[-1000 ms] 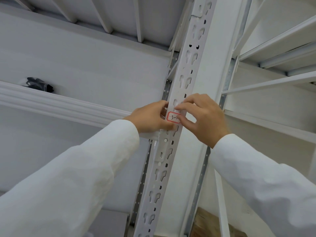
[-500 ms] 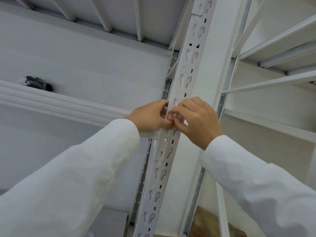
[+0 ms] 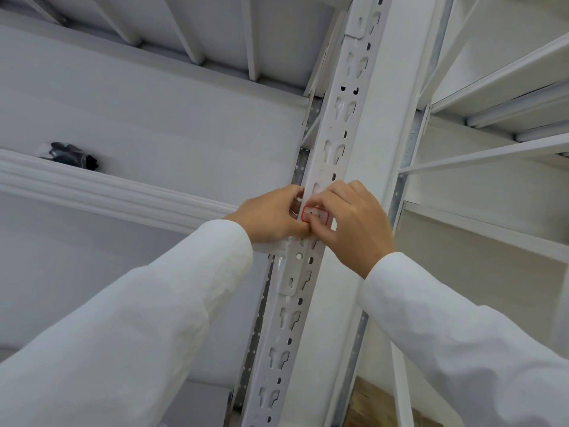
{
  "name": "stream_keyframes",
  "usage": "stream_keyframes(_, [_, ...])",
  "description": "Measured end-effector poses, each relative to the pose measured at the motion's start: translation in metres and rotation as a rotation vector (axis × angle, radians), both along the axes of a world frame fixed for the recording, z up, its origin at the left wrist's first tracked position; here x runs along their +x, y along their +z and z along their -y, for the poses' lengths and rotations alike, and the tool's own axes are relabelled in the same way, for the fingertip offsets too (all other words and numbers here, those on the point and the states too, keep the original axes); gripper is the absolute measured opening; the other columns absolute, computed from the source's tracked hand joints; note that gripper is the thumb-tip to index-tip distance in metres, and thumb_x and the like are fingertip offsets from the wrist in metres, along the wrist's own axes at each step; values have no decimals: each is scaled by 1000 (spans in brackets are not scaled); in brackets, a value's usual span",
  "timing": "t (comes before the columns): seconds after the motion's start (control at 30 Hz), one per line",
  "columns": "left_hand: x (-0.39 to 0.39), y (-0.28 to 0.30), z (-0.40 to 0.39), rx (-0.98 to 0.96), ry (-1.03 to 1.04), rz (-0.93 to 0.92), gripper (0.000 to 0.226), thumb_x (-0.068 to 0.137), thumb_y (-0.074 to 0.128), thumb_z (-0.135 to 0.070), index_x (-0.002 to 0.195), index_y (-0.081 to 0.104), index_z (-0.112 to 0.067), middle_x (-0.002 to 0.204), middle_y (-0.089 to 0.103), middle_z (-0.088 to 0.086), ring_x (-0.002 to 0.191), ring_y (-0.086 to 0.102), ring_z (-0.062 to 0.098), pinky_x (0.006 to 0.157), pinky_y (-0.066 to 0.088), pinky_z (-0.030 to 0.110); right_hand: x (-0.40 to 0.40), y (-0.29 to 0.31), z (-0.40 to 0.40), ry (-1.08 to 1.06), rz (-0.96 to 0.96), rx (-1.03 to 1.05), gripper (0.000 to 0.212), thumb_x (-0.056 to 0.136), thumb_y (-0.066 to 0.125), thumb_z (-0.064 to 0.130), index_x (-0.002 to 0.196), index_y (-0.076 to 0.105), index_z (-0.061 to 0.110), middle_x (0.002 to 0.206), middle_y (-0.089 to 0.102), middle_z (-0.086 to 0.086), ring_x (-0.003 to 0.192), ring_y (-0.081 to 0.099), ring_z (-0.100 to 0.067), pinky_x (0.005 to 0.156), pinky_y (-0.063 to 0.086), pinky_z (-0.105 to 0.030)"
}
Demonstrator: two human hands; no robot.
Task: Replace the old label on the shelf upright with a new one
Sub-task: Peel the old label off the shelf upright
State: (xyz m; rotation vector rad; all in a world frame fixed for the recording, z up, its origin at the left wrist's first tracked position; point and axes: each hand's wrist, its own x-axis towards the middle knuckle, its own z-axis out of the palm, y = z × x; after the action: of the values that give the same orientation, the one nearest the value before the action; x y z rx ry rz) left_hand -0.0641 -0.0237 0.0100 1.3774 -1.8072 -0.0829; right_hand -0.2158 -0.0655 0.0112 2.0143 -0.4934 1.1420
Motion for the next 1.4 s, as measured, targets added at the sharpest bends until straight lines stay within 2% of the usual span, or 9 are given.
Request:
stream_keyframes(0.13, [0, 0, 0, 5, -4, -11, 49, 67, 67, -43, 112, 53, -29, 98, 65, -16, 94, 63, 12, 92, 45, 34, 2, -1, 1, -11, 22, -44, 18, 81, 53, 25, 79, 68, 16, 74, 61, -3, 68, 53, -25, 57, 46, -36])
stream_keyframes(0.23, [1, 0, 2, -2, 5, -7, 35, 68, 67, -41, 97, 52, -32, 88, 62, -18, 87, 61, 12, 88, 44, 34, 6, 2, -1, -23, 29, -6, 17, 78, 54, 24, 75, 67, 14, 72, 61, -3, 67, 52, -25, 57, 46, -34])
stream_keyframes(0.4, [1, 1, 4, -10, -1, 3, 24, 73, 69, -36, 85, 48, -34, 86, 61, -18, 81, 59, 10, 83, 43, 33, 5, 15, -7, -21, -31, 192, 9, 77, 63, 23, 75, 65, 15, 77, 59, -1, 72, 51, -19, 63, 45, -33])
stream_keyframes(0.47, [2, 0, 5, -14, -5, 8, 23, 75, 67, -35, 80, 45, -36, 89, 63, -17, 82, 59, 11, 81, 43, 32, 1, 16, -7, 14, -66, 192, 11, 76, 60, 25, 74, 65, 15, 76, 59, -1, 69, 53, -20, 62, 46, -36])
stream_keyframes(0.63, [3, -1, 3, -10, -33, -5, 28, 73, 71, -43, 88, 48, -39, 94, 65, -15, 87, 62, 11, 88, 46, 35, -4, 12, -3, 39, -4, 172, 13, 78, 61, 21, 88, 68, 16, 81, 62, -1, 71, 56, -18, 60, 48, -33])
stream_keyframes(0.9, [0, 1, 3, 11, -4, 6, 30, 57, 61, -46, 82, 47, -36, 95, 66, -15, 92, 65, 14, 91, 47, 39, 4, 12, -5, -16, -93, 82, 25, 76, 46, 30, 70, 68, 21, 69, 62, 1, 62, 56, -23, 57, 36, -30])
stream_keyframes(1.07, [2, 0, 3, -1, -26, 3, 30, 64, 67, -47, 85, 47, -37, 92, 64, -17, 91, 64, 12, 85, 44, 33, -2, 15, -5, 0, -97, 87, 23, 78, 48, 31, 81, 69, 20, 75, 63, 1, 65, 56, -20, 59, 40, -32])
stream_keyframes(1.2, [2, -1, 4, -10, -25, -6, 37, 65, 70, -49, 94, 51, -34, 96, 65, -17, 92, 63, 11, 88, 45, 34, -6, 15, -4, -27, -88, 88, 21, 80, 52, 29, 85, 70, 20, 77, 63, 0, 66, 56, -21, 59, 44, -35])
stream_keyframes(1.4, [3, 0, 5, -26, -21, 0, 26, 75, 70, -38, 78, 44, -36, 89, 63, -18, 86, 61, 10, 80, 42, 30, 2, 12, -5, -13, -72, 84, 21, 79, 49, 28, 78, 69, 21, 74, 62, 1, 64, 55, -22, 57, 42, -35])
